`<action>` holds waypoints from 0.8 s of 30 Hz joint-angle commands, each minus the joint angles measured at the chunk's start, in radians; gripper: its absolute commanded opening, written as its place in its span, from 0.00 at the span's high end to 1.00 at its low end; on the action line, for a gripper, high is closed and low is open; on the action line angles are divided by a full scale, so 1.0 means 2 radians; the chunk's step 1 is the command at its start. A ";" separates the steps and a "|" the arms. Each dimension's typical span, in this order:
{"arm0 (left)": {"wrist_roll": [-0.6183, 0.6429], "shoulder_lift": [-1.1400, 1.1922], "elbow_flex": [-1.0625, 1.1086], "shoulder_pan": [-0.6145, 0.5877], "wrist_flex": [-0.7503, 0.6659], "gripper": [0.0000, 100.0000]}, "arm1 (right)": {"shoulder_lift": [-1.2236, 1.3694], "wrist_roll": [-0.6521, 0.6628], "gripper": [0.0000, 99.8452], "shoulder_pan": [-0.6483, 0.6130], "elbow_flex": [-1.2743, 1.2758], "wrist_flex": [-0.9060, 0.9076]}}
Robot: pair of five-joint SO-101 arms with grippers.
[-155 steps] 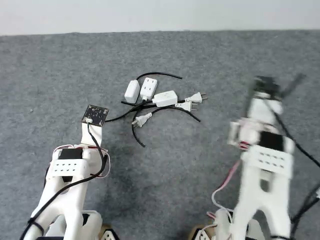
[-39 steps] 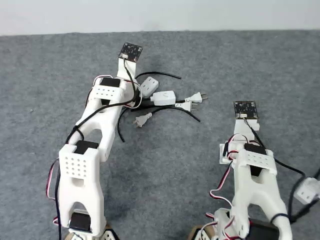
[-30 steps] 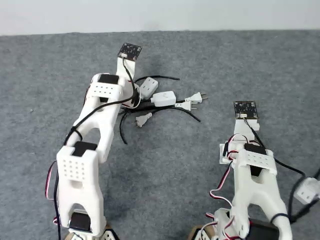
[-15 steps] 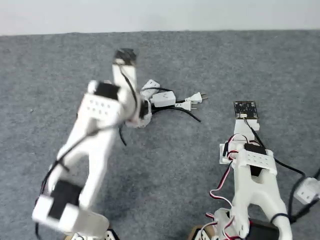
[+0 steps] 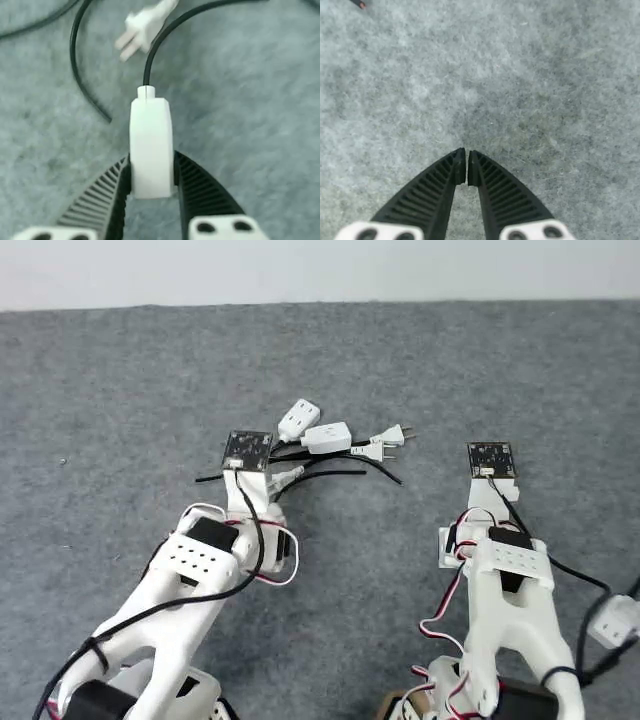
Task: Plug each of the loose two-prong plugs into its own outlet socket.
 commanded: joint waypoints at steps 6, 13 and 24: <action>-0.023 -0.012 0.016 0.007 0.004 0.77 | 0.001 0.005 0.99 -0.004 -0.028 0.001; -0.067 -0.175 0.016 0.008 0.071 0.77 | 0.001 0.005 0.99 -0.005 -0.028 0.000; -0.134 -0.222 0.017 0.047 0.114 0.99 | 0.001 0.005 0.99 -0.005 -0.028 0.001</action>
